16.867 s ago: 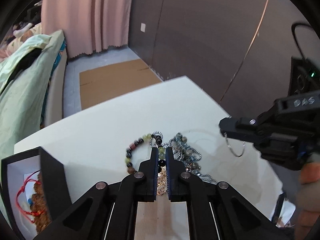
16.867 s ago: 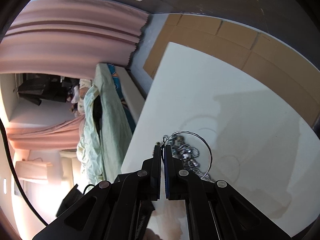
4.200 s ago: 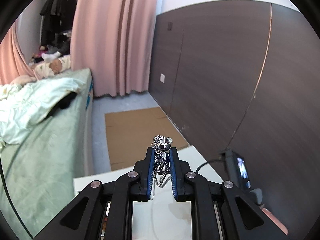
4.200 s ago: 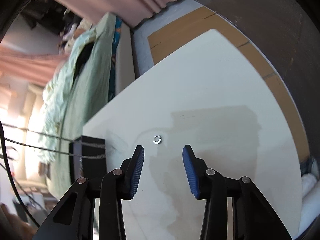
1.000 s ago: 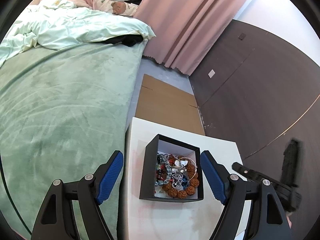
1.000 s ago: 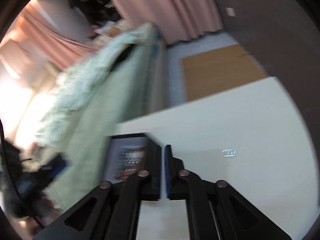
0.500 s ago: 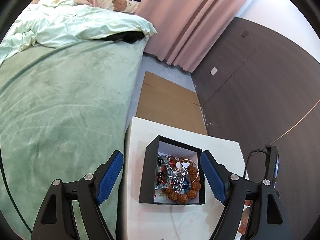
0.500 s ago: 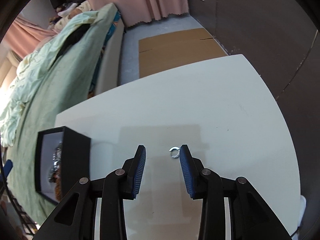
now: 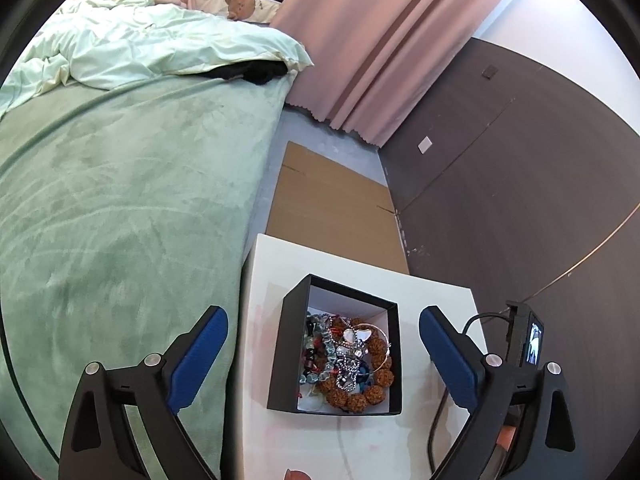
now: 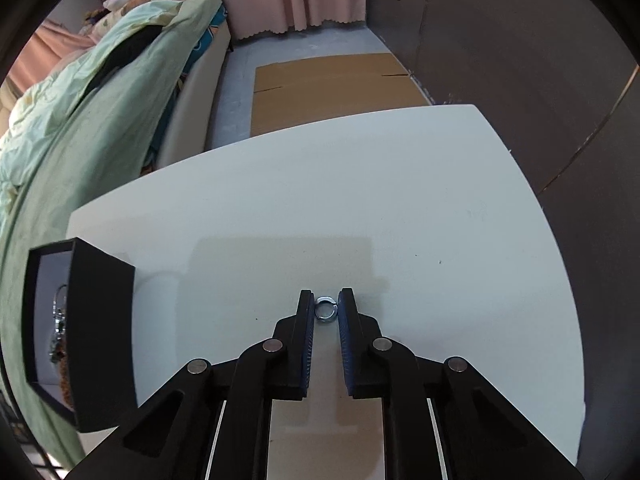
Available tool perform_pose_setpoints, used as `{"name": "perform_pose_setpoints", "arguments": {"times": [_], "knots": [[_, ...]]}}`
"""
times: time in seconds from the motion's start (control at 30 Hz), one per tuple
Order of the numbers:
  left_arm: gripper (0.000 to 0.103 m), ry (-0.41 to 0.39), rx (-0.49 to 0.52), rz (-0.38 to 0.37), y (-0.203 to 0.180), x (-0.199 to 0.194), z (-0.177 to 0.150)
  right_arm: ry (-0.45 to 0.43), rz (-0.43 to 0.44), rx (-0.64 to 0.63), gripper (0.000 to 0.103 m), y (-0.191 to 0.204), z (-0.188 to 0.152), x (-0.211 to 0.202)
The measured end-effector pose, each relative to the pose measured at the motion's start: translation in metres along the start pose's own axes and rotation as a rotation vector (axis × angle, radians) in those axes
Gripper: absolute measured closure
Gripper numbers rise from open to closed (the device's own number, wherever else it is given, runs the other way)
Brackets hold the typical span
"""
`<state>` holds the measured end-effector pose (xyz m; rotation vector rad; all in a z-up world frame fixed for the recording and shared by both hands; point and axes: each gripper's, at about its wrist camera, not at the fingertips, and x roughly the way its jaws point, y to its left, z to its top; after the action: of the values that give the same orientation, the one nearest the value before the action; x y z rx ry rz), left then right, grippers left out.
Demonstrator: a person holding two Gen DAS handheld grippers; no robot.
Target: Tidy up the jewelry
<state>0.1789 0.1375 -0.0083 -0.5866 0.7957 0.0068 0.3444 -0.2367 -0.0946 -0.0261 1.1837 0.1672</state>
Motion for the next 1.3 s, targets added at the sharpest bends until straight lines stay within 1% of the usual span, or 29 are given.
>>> {"name": "perform_pose_setpoints", "arguments": {"times": [0.1, 0.2, 0.27, 0.3, 0.37, 0.4, 0.47, 0.5, 0.77, 0.9, 0.93, 0.97, 1.0, 1.03, 1.1, 1.17, 1.3], "knots": [[0.006, 0.002, -0.001, 0.003, 0.0, -0.001, 0.0, 0.006, 0.018, 0.013, 0.09, -0.003, 0.0, -0.001], [0.006, 0.0, -0.001, 0.003, 0.002, -0.004, 0.0, 0.001, 0.068, 0.03, 0.09, -0.003, -0.002, -0.006], [0.006, -0.01, 0.001, 0.013, 0.003, -0.006, -0.001, -0.036, 0.104, 0.03, 0.09, 0.001, -0.003, -0.018], [0.006, -0.02, 0.008, 0.03, 0.003, -0.008, -0.001, -0.053, 0.128, 0.03, 0.09, 0.003, -0.003, -0.024], [0.006, -0.028, 0.015, 0.048, 0.004, -0.01, 0.0, -0.102, 0.196, 0.025, 0.09, 0.009, -0.005, -0.041], [0.006, -0.03, 0.016, 0.052, 0.004, -0.01, 0.0, -0.131, 0.228, 0.016, 0.09, 0.014, -0.006, -0.051], [0.006, -0.032, 0.015, 0.056, 0.005, -0.011, -0.001, -0.163, 0.269, -0.001, 0.09, 0.024, -0.009, -0.061], [0.006, -0.032, 0.015, 0.056, 0.006, -0.012, -0.001, -0.176, 0.304, -0.012, 0.09, 0.031, -0.012, -0.067], [0.003, -0.055, -0.03, 0.1, 0.017, -0.014, 0.003, -0.219, 0.48, -0.08, 0.09, 0.076, -0.019, -0.082], [0.003, -0.064, -0.054, 0.089, 0.022, -0.016, 0.006, -0.235, 0.567, -0.115, 0.089, 0.097, -0.022, -0.085], [0.003, -0.069, -0.056, 0.09, 0.023, -0.016, 0.006, -0.235, 0.581, -0.121, 0.087, 0.101, -0.022, -0.086], [0.003, -0.073, -0.057, 0.094, 0.023, -0.016, 0.006, -0.225, 0.587, -0.123, 0.082, 0.106, -0.023, -0.085], [0.003, -0.078, -0.057, 0.099, 0.024, -0.017, 0.007, -0.212, 0.589, -0.121, 0.06, 0.108, -0.022, -0.082], [0.003, -0.081, -0.061, 0.103, 0.026, -0.017, 0.007, -0.211, 0.582, -0.109, 0.043, 0.107, -0.022, -0.08], [0.003, -0.082, -0.077, 0.102, 0.03, -0.017, 0.008, -0.223, 0.572, -0.088, 0.041, 0.104, -0.022, -0.079], [0.003, -0.08, -0.089, 0.097, 0.032, -0.018, 0.008, -0.213, 0.587, -0.076, 0.041, 0.099, -0.02, -0.08], [0.003, -0.08, -0.082, 0.093, 0.029, -0.019, 0.007, -0.219, 0.576, -0.065, 0.041, 0.086, -0.021, -0.086]]}}
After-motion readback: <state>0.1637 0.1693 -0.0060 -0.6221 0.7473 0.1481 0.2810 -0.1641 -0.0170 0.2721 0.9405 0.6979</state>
